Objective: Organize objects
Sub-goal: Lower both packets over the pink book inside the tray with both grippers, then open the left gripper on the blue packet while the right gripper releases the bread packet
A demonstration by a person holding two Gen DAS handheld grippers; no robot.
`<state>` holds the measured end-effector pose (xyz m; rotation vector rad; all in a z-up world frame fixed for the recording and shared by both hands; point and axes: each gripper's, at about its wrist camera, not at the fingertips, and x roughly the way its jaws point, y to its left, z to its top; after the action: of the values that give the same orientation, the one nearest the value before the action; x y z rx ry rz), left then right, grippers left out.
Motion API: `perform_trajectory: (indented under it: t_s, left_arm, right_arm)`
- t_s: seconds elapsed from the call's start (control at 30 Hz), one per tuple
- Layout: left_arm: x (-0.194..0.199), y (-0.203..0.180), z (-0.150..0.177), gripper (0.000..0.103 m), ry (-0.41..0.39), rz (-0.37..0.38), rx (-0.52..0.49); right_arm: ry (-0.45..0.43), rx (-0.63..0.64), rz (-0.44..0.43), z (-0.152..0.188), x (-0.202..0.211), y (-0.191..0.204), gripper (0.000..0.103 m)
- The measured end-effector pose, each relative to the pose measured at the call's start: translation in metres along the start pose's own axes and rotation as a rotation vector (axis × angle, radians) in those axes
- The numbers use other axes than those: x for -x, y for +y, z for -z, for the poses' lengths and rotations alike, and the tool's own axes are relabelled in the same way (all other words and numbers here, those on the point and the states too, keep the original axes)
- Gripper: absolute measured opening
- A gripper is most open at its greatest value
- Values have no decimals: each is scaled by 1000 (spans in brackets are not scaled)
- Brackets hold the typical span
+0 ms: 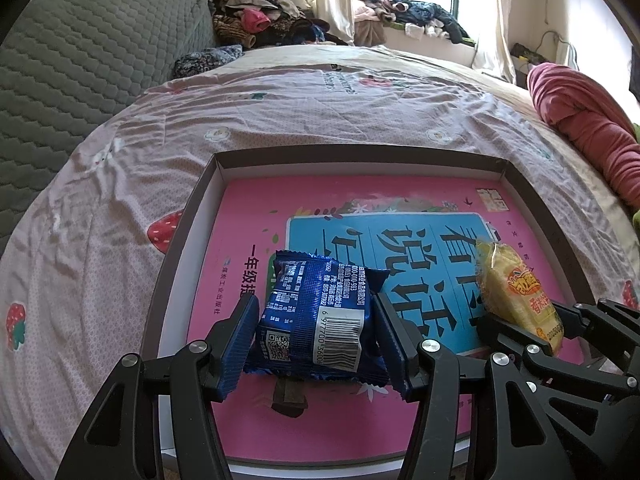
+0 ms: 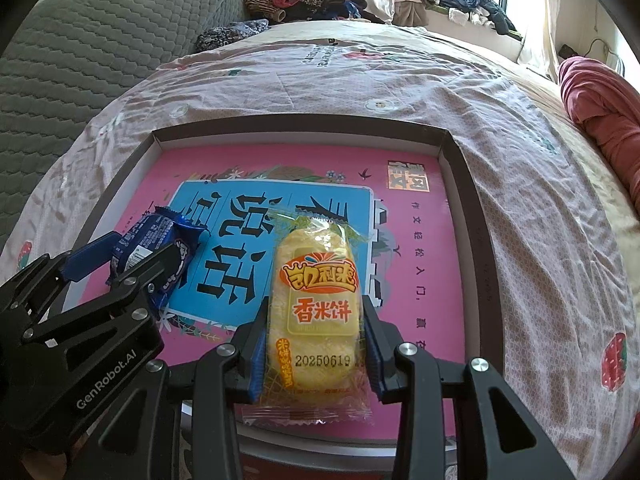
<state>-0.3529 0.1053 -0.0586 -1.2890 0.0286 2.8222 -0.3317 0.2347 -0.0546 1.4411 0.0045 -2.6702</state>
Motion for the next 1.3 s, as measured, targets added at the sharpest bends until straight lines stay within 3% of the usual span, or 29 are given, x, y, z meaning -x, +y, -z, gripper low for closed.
perform_trajectory:
  t_s: [0.37,0.97,1.1,1.23,1.3]
  left_arm:
    - [1,2,0,67,7,-17,-4]
    - [1,4,4,74,26,-30,-12]
    - [8,7,2,74,-1,-29,5]
    - [11,10,1,75,-6,-27,11]
    - [11,11,1,75,-6,-28,16]
  right_arm:
    - [-1,-1,7,0,1,-1,41]
    - [10,1,23,1,2,0,54]
    - [-12,-4,21,1,7,0,54]
    - [-40,-16,25,-1,14,-2,68]
    - [-46,-16,28,-2,16,-2,68]
